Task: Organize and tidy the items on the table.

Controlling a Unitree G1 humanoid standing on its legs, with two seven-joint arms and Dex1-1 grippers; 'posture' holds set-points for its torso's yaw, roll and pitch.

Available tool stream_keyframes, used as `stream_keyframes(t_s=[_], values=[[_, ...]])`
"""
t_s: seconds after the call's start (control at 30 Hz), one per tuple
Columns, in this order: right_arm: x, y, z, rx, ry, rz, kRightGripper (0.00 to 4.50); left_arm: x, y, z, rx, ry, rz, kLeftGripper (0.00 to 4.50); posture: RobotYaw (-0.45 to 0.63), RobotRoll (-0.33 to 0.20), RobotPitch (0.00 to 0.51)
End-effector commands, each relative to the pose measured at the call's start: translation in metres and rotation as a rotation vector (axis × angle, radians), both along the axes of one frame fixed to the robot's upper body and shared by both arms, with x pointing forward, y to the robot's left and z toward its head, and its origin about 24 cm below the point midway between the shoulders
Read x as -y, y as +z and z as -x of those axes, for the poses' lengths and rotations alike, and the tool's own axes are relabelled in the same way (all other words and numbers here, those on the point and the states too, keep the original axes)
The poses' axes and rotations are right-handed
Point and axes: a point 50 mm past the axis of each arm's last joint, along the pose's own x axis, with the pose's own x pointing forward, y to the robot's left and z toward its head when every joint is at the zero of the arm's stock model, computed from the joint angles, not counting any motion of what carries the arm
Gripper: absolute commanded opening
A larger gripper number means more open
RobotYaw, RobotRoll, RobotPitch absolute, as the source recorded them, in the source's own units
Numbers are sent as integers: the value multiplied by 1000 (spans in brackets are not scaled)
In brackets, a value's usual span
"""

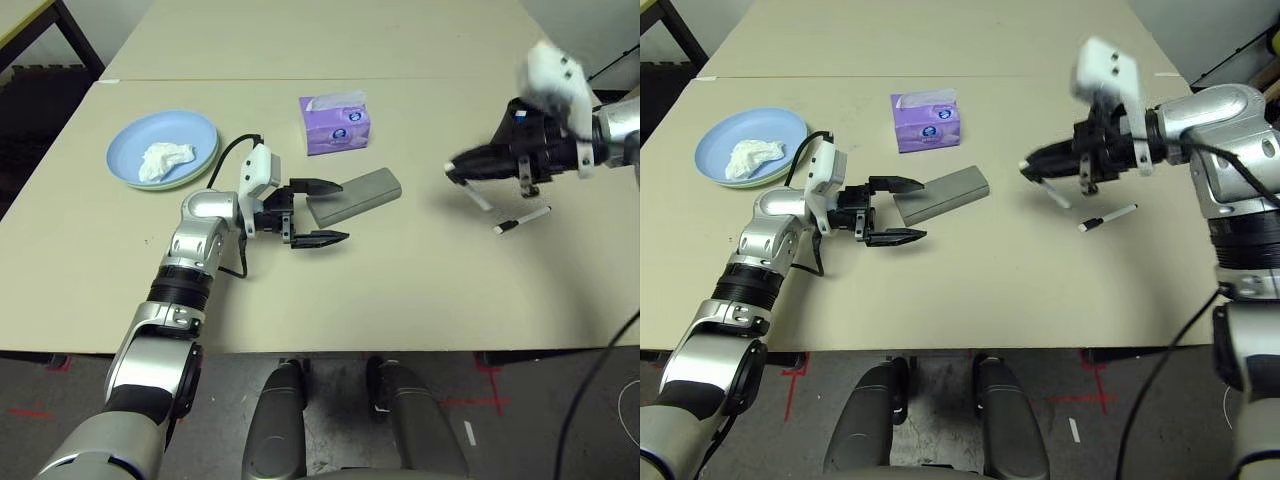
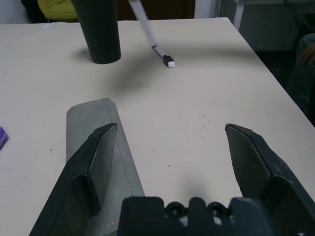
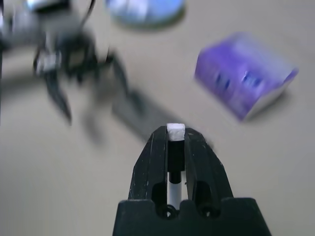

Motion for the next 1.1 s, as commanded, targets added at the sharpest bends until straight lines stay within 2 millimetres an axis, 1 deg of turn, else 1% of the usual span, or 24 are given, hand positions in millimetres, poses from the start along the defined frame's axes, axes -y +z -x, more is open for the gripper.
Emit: stream_keyframes(t_s=[0.03, 0.2, 0.3, 0.43, 0.5, 0.57, 0.67, 0.8, 0.97, 1.1], values=[[3, 1, 1, 110, -127, -186, 339, 1, -4, 2, -2, -8, -11, 4500, 48, 0, 201], [-3, -3, 2, 277, -277, -392, 339, 2, -4, 2, -3, -7, -11, 4500, 45, 0, 203], [-6, -3, 3, 350, -354, -472, 339, 2, -4, 2, -3, -8, -11, 4500, 44, 0, 203], [-1, 5, 0, 417, -442, -540, 339, 2, -4, 1, -3, -7, -12, 4500, 45, 0, 202], [8, 13, -4, 474, -524, -572, 339, 2, -5, 1, -3, -4, -12, 4500, 45, 0, 200], [17, 19, -7, 522, -602, -580, 339, 2, -5, 1, -3, -3, -12, 4500, 45, 0, 199], [24, 20, -11, 561, -674, -549, 339, 2, -5, 1, -4, -1, -12, 4500, 45, 0, 199], [29, 13, -15, 581, -772, -494, 339, 1, -5, 1, -3, 2, -10, 4500, 45, 0, 199], [30, 3, -21, 554, -878, -526, 339, 1, -4, 1, -3, 3, -12, 4500, 48, 0, 201], [37, -5, -23, 521, -967, -514, 339, 0, -4, 1, -2, 5, -14, 4500, 50, 0, 200]])
